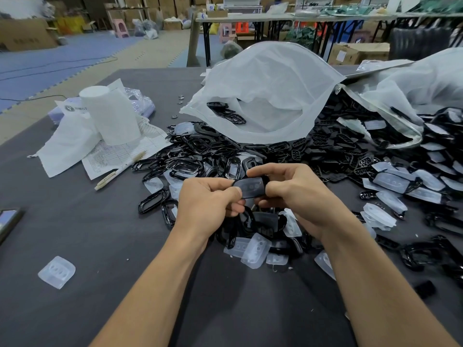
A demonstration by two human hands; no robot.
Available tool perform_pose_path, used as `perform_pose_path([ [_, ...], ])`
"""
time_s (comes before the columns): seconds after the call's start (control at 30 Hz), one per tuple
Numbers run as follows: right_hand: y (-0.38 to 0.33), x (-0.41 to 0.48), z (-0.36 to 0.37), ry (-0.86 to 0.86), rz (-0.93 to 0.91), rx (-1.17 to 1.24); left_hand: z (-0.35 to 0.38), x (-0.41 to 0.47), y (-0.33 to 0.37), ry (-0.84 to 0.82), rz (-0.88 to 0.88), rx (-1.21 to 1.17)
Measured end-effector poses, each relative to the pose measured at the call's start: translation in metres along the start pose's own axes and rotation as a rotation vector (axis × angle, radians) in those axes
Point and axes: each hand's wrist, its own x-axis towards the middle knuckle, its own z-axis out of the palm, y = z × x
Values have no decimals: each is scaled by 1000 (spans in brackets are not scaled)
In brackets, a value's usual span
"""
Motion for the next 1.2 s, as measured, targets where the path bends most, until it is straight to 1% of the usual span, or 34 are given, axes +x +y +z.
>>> perform_pose_path([
  [0.13, 2, 3, 0, 98, -25, -40, -3, 1, 0, 23, -18, -5],
  [0.27, 4, 3, 1, 133, -33, -35, -1, 0, -2, 11, -39, -17],
  [0.47, 5, 3, 1, 179, -61, -39, -6, -2, 3, -100, -63, -58],
  [0.6, 5, 4, 0, 200, -70, -27, -6, -1, 5, -83, -83, -83],
  [0.83, 8, 6, 0, 200, -67, -30, -1, 1, 0, -4, -1, 0],
  [0.9, 7, 5, 0, 212, -94, -124, 0, 1, -2, 20, 1, 2],
  [1.0, 0, 0, -2, 192, -232, -515, 1, 1, -1, 28, -7, -18],
  [1.07, -6, -8, 4, 148, -291, -709, 4, -1, 0, 16, -17, -39],
  [1.13, -7, -16, 5, 161, -299, -788, 8, -5, 1, -10, -20, -47],
  [1.2, -6, -21, -4, 203, -274, -800, 9, -8, -2, -1, 23, 2],
])
